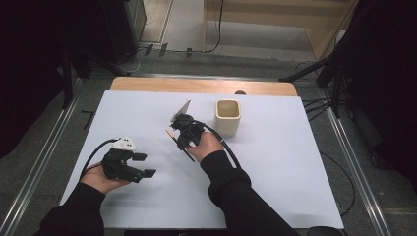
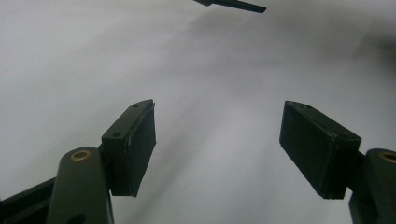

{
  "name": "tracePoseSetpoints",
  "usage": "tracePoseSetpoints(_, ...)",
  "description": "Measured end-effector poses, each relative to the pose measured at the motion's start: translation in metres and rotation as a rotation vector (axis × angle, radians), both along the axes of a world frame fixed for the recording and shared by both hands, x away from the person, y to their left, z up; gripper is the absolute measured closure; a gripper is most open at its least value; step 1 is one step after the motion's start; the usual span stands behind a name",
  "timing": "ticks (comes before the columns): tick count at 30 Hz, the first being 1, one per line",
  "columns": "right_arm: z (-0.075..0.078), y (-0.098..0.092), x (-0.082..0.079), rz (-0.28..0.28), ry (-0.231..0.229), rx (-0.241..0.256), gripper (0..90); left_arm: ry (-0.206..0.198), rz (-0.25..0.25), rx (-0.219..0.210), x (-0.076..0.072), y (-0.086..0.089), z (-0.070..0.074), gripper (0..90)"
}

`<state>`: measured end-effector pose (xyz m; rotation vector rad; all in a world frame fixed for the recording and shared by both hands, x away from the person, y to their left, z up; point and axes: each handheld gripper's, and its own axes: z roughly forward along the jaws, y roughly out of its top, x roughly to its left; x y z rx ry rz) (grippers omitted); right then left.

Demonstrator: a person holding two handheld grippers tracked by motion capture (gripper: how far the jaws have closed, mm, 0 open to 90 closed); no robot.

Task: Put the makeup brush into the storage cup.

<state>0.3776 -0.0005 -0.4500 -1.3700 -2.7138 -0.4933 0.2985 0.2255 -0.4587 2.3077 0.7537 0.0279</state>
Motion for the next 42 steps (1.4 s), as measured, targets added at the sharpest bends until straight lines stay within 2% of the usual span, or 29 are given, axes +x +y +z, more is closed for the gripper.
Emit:
tracePoseSetpoints(1,0.003,-0.004,-0.001,0.001,0.005,0.036,84.6,0.001,0.002,-0.003,0.000,0.000,0.000,27.6)
tracePoseSetpoints(2,0.003,-0.004,-0.001,0.001,0.005,0.036,84.6,0.001,0.003,-0.002,0.000,0.000,0.000,27.6)
tracePoseSetpoints(3,0.006,-0.009,-0.001,0.007,0.004,0.074,84.6,0.002,0.005,-0.006,0.000,0.000,0.000,27.6)
tracePoseSetpoints(5,0.007,-0.013,-0.002,0.016,0.017,0.104,84.6,0.007,0.007,-0.011,0.000,0.000,0.000,27.6)
tracePoseSetpoints(9,0.009,-0.020,-0.004,0.025,0.021,0.128,84.6,0.005,0.002,-0.013,0.000,0.001,0.001,28.9)
tracePoseSetpoints(10,0.011,-0.026,-0.005,0.026,0.005,0.133,84.6,0.004,0.008,-0.020,0.000,0.001,0.002,29.0)
tracePoseSetpoints(14,0.013,-0.035,-0.008,0.030,-0.005,0.152,84.6,0.011,0.018,-0.035,0.001,0.002,0.002,29.0)
tracePoseSetpoints(18,0.016,-0.050,-0.015,0.029,-0.001,0.213,84.6,0.014,0.021,-0.040,0.001,0.001,0.003,28.9)
tracePoseSetpoints(22,0.016,-0.057,-0.020,0.030,-0.012,0.217,84.6,0.016,0.034,-0.050,0.002,-0.001,0.003,29.0)
tracePoseSetpoints(23,0.015,-0.061,-0.022,0.027,-0.005,0.244,84.6,0.015,0.037,-0.056,0.003,-0.001,0.004,29.0)
tracePoseSetpoints(28,0.014,-0.071,-0.028,0.026,0.002,0.288,84.6,0.023,0.043,-0.068,0.003,-0.002,0.004,28.6)
tracePoseSetpoints(30,0.013,-0.075,-0.031,0.028,0.006,0.314,84.6,0.028,0.047,-0.088,0.004,-0.003,0.006,28.7)
tracePoseSetpoints(34,0.014,-0.082,-0.036,0.032,-0.007,0.323,84.6,0.033,0.048,-0.110,0.003,-0.004,0.007,29.5)
tracePoseSetpoints(35,0.014,-0.086,-0.040,0.041,-0.016,0.311,84.6,0.042,0.050,-0.122,0.004,-0.005,0.007,29.6)
tracePoseSetpoints(39,0.014,-0.095,-0.045,0.050,-0.025,0.306,84.6,0.048,0.050,-0.124,0.003,-0.007,0.007,29.8)
tracePoseSetpoints(42,0.013,-0.108,-0.051,0.046,-0.025,0.354,84.6,0.054,0.049,-0.133,0.004,-0.010,0.007,29.8)
